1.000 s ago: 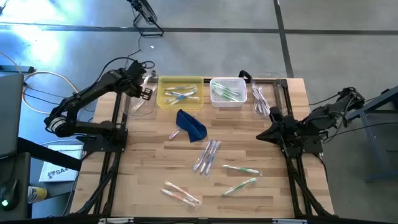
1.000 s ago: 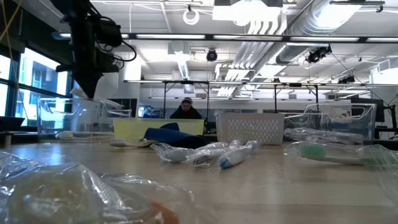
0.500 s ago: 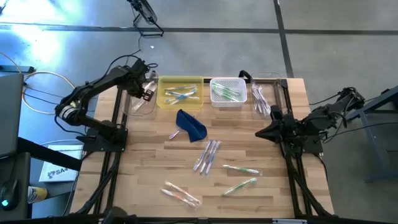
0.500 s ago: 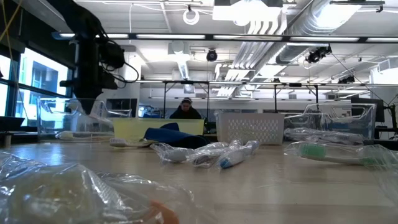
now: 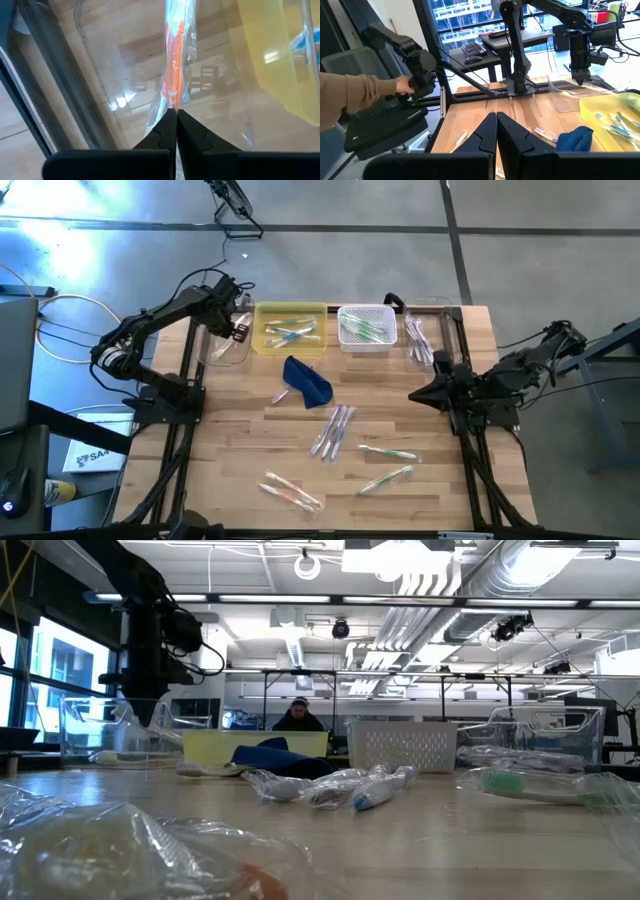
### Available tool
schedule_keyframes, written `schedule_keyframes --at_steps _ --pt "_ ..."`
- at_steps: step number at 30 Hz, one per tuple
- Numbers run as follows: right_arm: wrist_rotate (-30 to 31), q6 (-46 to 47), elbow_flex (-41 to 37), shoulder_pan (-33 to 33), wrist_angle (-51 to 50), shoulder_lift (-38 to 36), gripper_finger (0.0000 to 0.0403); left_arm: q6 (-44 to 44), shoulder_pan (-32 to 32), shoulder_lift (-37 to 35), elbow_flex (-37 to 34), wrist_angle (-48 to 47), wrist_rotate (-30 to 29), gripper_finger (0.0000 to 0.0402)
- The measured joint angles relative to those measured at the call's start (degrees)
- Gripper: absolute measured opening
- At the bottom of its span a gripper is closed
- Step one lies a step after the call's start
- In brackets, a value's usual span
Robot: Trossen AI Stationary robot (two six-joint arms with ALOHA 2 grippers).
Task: Pick & Place Toothbrushes
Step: Put the orange toothbrush into the left transparent bin
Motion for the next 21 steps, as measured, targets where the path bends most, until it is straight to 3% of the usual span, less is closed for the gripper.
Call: schedule_keyframes --at_steps 10,21 --pt "0.01 -0.30 0.00 0.00 -0.08 0.16 0.0003 0.00 0.00 0.00 0.00 -0.17 1.36 0.0008" --pt "-0.01 -0.16 0.00 0.00 -0.06 0.16 0.0003 0.00 0.00 0.00 0.00 -0.12 2.01 0.0089"
